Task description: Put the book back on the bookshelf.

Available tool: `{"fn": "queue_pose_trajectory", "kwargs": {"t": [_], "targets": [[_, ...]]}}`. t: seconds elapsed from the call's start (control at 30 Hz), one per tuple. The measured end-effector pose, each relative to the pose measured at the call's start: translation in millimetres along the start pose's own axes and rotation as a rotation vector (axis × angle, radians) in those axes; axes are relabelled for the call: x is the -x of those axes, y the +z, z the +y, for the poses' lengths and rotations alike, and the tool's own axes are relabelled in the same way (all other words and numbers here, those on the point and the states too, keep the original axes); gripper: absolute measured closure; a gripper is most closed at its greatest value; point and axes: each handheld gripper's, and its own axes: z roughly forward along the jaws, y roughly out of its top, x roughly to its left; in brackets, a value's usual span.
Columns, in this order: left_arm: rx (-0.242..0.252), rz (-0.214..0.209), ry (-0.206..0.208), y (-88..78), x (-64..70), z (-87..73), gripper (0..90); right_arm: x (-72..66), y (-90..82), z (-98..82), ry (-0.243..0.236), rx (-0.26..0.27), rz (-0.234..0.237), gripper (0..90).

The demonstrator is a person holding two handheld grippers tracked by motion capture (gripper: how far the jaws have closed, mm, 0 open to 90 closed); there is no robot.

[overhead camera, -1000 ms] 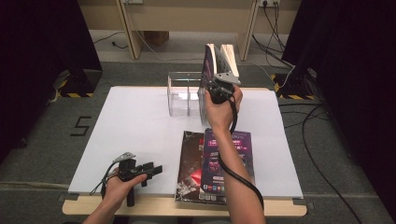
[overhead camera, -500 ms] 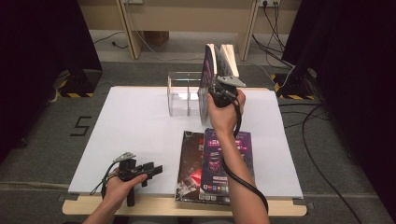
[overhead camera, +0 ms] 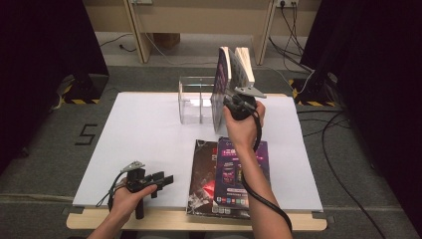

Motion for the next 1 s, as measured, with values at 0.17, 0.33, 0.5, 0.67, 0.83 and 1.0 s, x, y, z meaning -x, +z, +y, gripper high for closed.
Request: {"fn": "queue_pose_trajectory", "kwargs": {"t": [0.17,0.33,0.5,0.67,0.83,1.0], "targets": [[-0.001,-0.005,0.008,2.3,2.0,1.9,40.6,2.4,-2.6,-5.5,-0.003,-0.021,0.015,62.9],[-0.008,-0.012,0.013,3.9,4.0,2.2,40.9,5.2,-6.3,-12.2,0.013,-0.042,0.027,62.4],[-0.003,-0.016,0.011,5.7,6.6,3.8,41.0,9.1,-10.7,-18.5,0.021,-0.065,0.032,62.0],[-0.005,-0.015,0.021,7.7,8.8,6.3,41.2,13.9,-14.9,-25.8,0.018,-0.085,0.034,61.7],[-0.009,-0.015,0.038,13.0,11.1,15.2,41.4,20.0,-19.2,-35.0,0.034,-0.111,0.036,61.6],[-0.009,-0.040,0.045,23.0,18.3,23.3,41.6,25.3,-22.4,-43.7,0.037,-0.140,0.040,61.3]]}}
